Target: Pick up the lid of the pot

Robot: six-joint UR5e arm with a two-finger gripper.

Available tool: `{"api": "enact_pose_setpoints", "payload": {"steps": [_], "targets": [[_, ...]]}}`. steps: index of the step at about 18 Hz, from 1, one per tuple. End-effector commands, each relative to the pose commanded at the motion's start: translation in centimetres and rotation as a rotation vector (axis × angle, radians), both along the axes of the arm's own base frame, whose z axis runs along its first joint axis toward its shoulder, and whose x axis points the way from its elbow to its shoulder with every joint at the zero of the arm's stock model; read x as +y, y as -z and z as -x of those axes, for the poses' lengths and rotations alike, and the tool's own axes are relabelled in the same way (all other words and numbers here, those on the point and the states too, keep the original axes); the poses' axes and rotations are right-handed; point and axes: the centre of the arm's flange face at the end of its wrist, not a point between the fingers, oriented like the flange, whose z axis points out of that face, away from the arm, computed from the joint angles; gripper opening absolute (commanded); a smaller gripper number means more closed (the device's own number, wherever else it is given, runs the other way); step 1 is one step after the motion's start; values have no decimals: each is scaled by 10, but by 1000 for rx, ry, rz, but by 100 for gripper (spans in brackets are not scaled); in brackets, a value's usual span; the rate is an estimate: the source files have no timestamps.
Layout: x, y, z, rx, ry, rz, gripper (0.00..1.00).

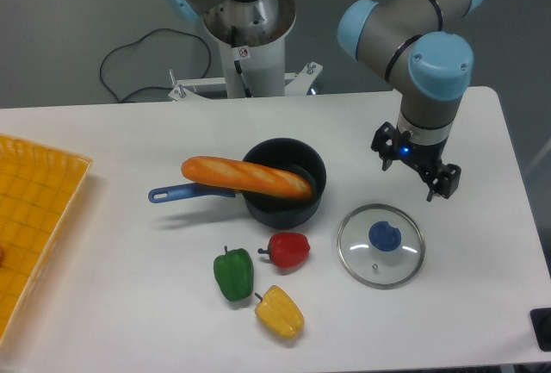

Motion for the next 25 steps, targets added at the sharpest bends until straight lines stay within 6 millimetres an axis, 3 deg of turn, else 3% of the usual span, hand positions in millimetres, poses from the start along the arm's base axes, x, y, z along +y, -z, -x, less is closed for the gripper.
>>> {"api": "enact_pose_setpoints", "payload": {"steps": [6, 10, 15, 21, 25], "targets": [[0, 4, -5, -12, 5, 0, 100], [-6, 26, -16, -48, -7, 17, 100], [-6, 19, -17, -31, -26, 8, 100], [3, 26, -3, -10, -158, -18, 100], [11, 44, 4, -31, -295, -45, 100]]}}
